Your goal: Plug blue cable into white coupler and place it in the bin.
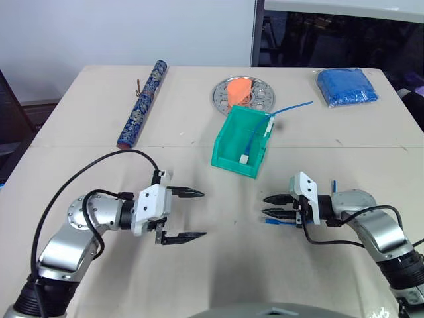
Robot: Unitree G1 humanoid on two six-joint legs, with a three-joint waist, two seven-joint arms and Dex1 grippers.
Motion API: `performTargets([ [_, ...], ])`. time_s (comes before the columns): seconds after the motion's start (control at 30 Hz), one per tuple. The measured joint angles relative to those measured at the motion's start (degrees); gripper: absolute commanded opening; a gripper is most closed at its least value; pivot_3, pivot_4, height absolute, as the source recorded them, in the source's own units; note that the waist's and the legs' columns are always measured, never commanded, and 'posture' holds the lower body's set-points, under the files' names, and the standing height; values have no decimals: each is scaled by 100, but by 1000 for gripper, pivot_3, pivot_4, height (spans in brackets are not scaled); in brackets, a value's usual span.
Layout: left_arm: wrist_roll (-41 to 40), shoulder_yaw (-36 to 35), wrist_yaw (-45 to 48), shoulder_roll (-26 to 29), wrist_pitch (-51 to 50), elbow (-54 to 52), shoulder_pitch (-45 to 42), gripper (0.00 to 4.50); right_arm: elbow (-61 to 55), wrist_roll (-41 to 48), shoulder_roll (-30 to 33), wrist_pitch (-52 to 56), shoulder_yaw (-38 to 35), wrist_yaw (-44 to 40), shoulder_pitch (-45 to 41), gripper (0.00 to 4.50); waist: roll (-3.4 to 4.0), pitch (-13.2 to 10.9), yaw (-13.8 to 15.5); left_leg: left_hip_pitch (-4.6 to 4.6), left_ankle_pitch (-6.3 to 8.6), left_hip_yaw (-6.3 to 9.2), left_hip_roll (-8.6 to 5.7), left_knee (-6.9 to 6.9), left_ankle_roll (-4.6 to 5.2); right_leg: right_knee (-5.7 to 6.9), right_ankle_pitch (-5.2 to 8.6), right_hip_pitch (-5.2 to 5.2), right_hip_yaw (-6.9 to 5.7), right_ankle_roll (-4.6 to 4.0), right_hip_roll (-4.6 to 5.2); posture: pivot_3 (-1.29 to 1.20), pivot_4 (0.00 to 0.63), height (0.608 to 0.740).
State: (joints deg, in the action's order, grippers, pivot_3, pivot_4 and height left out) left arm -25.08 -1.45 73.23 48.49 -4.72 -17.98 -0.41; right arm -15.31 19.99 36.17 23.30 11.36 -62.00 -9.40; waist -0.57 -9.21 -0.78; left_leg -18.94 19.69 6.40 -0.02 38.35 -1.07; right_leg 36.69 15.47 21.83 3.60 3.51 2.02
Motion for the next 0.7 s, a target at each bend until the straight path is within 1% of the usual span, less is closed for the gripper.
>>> performTargets([
  [0.1,-115,-3,77,-2,-21,-2,-36,4500,-192,48,480,-269,-229,-232,396,4252,0,-1,4,-1,2,5,-4,-1,4,-3,0,-1,-1,0,4,0,150,740],
  [0.13,-142,-2,142,-1,-30,-2,-25,4500,-235,2,697,-438,-321,-287,652,4434,-2,0,2,-1,4,4,-5,-1,7,-4,0,-1,-2,0,4,0,150,740],
  [0.2,-153,2,192,0,-39,-2,-16,4500,-227,-130,802,-593,-333,-283,828,4434,-3,0,-8,-1,4,-2,-4,-1,8,-3,0,-1,-2,1,2,0,150,740],
  [0.3,-178,46,301,0,-59,-27,-18,4500,-42,-589,782,-1130,-263,-133,904,4434,-4,0,-45,8,4,-16,-1,0,9,8,0,-3,3,2,-2,0,150,740],
  [0.33,-179,94,344,6,-70,-52,-17,4500,43,-696,683,-1268,-241,-23,884,3880,-7,2,-44,11,4,-15,1,2,9,11,0,-5,3,1,-5,0,150,740],
  [0.37,-179,126,377,8,-74,-66,-17,4500,80,-756,595,-1303,-230,59,866,3624,-9,3,-44,14,4,-15,3,4,8,13,0,-8,2,1,-7,0,150,740],
  [0.4,-179,166,411,11,-82,-83,-16,4500,135,-816,497,-1358,-210,141,832,3117,-9,3,-45,15,4,-15,3,4,8,13,-1,-8,3,1,-8,0,150,740],
  [0.43,-179,174,422,11,-87,-97,-16,4500,152,-821,471,-1375,-192,160,824,2804,-9,3,-43,15,3,-15,3,5,8,14,-1,-9,3,1,-8,0,150,740],
  [0.47,-179,174,433,35,-100,-113,-15,4500,168,-843,442,-1444,-141,171,809,2132,-12,5,-40,16,3,-13,4,6,7,14,-1,-10,2,1,-8,0,150,740],
  [0.5,-179,174,435,41,-102,-113,-15,4500,169,-846,436,-1459,-129,171,809,1883,-13,5,-39,16,3,-12,4,6,8,14,-1,-10,2,1,-8,0,150,740],
  [0.53,-183,174,445,63,-111,-114,-15,4500,175,-847,405,-1481,-98,171,806,1430,-14,6,-39,16,3,-12,4,6,7,14,-1,-10,2,1,-8,0,150,740],
  [0.57,-188,173,457,91,-115,-114,-13,4500,181,-846,356,-1483,-75,171,793,802,-14,6,-40,16,3,-13,4,6,8,14,-1,-10,2,1,-8,0,150,740],
  [0.6,-191,173,462,109,-116,-115,-9,4500,187,-847,323,-1484,-48,170,778,352,-14,6,-40,16,3,-13,4,6,7,13,-1,-9,2,1,-7,0,150,740],
  [0.63,-193,171,465,127,-118,-115,-1,4500,190,-850,304,-1485,-17,169,756,27,-14,6,-40,16,3,-13,4,6,7,13,-1,-9,2,1,-7,0,150,740],
  [0.7,-200,160,458,149,-128,-119,22,4500,239,-881,256,-1471,80,167,601,27,-13,5,-44,16,3,-13,4,5,7,12,-1,-9,3,0,-7,0,150,740],
])
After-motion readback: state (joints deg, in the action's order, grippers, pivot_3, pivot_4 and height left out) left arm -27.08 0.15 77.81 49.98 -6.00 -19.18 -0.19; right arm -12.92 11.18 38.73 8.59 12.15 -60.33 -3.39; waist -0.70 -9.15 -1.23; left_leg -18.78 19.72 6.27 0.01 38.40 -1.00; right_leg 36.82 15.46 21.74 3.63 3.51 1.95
